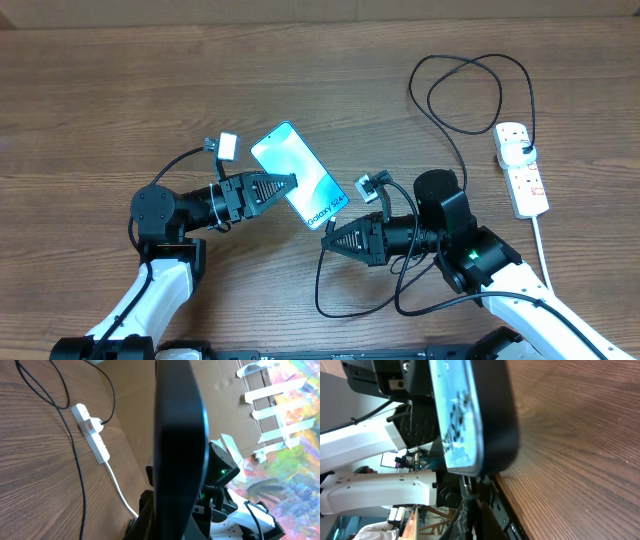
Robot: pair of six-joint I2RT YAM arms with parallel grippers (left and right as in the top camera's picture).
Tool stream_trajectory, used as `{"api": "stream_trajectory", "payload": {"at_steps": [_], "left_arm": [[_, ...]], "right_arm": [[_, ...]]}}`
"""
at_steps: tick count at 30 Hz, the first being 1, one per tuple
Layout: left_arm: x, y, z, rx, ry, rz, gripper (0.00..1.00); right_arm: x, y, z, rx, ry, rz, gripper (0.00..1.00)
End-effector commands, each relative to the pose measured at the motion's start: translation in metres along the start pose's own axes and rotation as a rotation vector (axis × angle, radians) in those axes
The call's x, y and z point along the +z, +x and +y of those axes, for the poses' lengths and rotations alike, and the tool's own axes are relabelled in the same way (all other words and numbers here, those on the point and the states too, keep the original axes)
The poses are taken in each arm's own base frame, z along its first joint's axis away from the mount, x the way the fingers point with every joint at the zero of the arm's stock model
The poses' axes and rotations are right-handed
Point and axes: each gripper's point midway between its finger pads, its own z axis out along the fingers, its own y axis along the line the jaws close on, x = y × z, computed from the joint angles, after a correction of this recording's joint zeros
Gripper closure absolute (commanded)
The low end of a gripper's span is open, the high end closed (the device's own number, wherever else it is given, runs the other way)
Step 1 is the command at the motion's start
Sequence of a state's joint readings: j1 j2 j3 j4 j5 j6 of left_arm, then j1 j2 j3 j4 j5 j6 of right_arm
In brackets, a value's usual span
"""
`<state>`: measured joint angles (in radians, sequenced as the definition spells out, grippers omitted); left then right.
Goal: Plug charger to phone and switch on socket
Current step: 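Hold the plug against the port while the left gripper holds the phone, then open the right gripper and pull it back from the plugged cable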
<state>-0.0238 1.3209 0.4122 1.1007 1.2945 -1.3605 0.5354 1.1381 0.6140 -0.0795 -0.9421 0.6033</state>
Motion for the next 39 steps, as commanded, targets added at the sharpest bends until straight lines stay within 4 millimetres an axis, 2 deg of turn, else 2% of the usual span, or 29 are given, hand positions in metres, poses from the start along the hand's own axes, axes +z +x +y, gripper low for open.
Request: {"api": "stream_trajectory", "payload": {"at_steps": [1, 5, 9, 11, 13, 17, 20, 22, 29, 32, 35, 39], "left_arm": [[0.001, -0.004, -0.007, 0.057, 0.011, 0.006, 0.96], [0.001, -0.018, -0.005, 0.056, -0.005, -0.073, 0.96], [0.000, -0.023, -0.004, 0.057, -0.011, -0.100, 0.96], [-0.001, -0.023, -0.004, 0.065, -0.012, -0.102, 0.96], [-0.001, -0.021, -0.004, 0.080, -0.012, -0.091, 0.96], [-0.002, -0.011, -0.005, 0.102, 0.000, -0.030, 0.95], [-0.002, -0.004, -0.006, 0.114, 0.010, 0.014, 0.96], [-0.002, 0.000, -0.007, 0.111, 0.014, 0.034, 0.96], [-0.002, 0.002, -0.006, 0.113, 0.016, 0.046, 0.96], [-0.002, 0.003, -0.006, 0.132, 0.017, 0.052, 0.95], [-0.002, 0.004, -0.003, 0.133, 0.010, 0.054, 0.96], [-0.002, 0.004, 0.001, 0.118, 0.003, 0.054, 0.96]], "right_arm": [[-0.002, -0.004, -0.006, 0.009, 0.029, -0.016, 0.96], [-0.003, 0.004, -0.012, 0.035, 0.050, 0.012, 0.96], [-0.003, 0.007, -0.021, 0.069, 0.092, 0.012, 0.96], [-0.006, 0.006, -0.037, 0.100, 0.176, -0.014, 0.96], [-0.012, 0.004, -0.063, 0.136, 0.320, -0.063, 0.96], [-0.043, -0.005, -0.119, 0.168, 0.660, -0.195, 0.95], [-0.062, -0.013, -0.137, 0.158, 0.802, -0.271, 0.93], [-0.067, -0.018, -0.140, 0.148, 0.832, -0.300, 0.87], [-0.066, -0.022, -0.138, 0.139, 0.821, -0.311, 0.21], [-0.063, -0.023, -0.131, 0.142, 0.790, -0.296, 0.12], [-0.057, -0.029, -0.112, 0.142, 0.706, -0.271, 0.12], [-0.071, -0.041, -0.092, 0.158, 0.665, -0.297, 0.12]]}}
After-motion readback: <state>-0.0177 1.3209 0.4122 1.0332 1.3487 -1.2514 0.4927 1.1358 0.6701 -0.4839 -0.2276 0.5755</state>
